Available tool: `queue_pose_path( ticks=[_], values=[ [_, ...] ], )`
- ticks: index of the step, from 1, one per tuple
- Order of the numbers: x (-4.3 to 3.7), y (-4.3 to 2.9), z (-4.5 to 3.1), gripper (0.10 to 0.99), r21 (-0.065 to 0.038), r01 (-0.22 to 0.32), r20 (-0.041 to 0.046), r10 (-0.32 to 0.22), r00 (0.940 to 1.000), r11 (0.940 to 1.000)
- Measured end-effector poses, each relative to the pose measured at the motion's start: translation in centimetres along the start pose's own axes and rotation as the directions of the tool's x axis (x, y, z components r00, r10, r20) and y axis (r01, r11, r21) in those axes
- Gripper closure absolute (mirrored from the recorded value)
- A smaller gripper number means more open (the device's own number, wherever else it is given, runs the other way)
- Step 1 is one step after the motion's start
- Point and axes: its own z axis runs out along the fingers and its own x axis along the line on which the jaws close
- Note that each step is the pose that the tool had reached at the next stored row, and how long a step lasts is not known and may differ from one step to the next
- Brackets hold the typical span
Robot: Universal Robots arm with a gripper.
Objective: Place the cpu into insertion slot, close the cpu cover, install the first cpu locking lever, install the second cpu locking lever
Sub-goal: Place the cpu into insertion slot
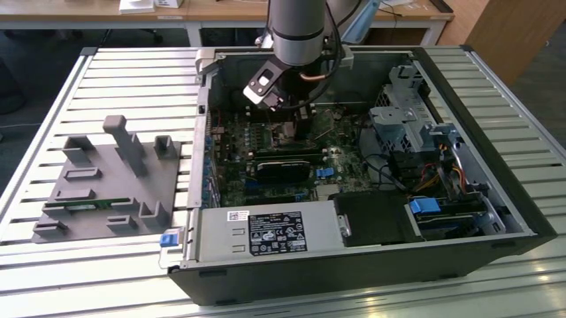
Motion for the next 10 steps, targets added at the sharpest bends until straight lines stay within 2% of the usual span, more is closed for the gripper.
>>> queue_pose_path(
  ticks=[10],
  values=[
    [0.02, -0.22, 0.37, 0.545, 0.000, 0.000, 0.0001, 0.000, 1.0000, 1.0000]
  ],
)
